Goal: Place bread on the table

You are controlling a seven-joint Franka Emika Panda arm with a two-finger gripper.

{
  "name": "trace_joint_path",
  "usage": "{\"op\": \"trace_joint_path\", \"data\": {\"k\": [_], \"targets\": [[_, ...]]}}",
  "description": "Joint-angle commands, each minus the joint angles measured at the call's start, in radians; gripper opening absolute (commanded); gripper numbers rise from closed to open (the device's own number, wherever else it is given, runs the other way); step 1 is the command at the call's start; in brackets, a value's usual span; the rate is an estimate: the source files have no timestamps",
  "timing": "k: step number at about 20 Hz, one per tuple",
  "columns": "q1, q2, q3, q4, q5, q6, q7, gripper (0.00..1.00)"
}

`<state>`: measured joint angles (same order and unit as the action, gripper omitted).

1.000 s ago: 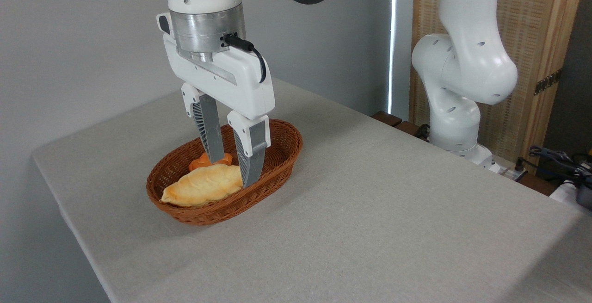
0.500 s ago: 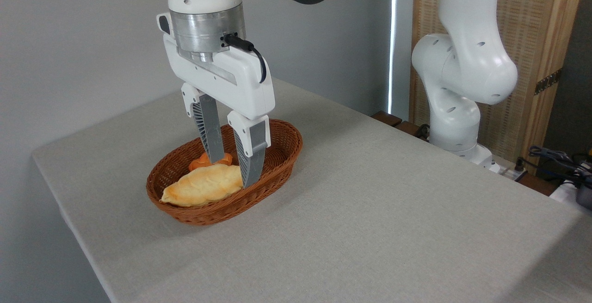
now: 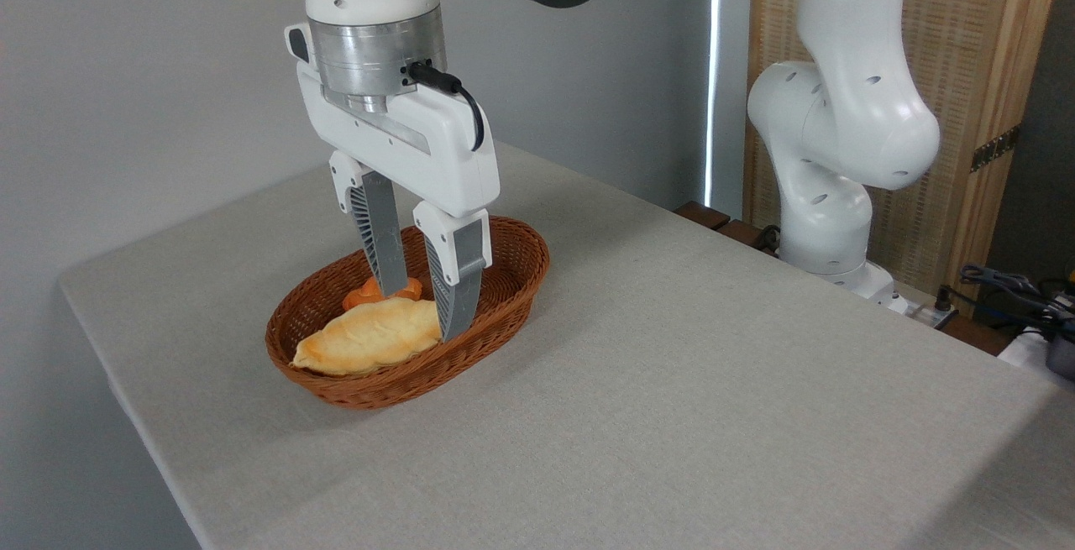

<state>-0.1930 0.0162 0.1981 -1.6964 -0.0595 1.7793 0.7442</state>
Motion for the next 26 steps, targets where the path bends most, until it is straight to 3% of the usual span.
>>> {"op": "trace_joint_path", "data": {"k": [1, 9, 19, 26], "targets": [[-0.005, -0.002, 0.009, 0.0, -0.002, 0.009, 0.011, 1.0], [-0.02, 0.008, -0.006, -0.011, -0.005, 0.011, 0.008, 1.0], [-0.025, 0.088, -0.152, -0.015, -0.005, 0.018, 0.003, 1.0], [-0.028, 0.114, -0.19, -0.025, -0.003, 0.008, 0.0, 1.0]]}}
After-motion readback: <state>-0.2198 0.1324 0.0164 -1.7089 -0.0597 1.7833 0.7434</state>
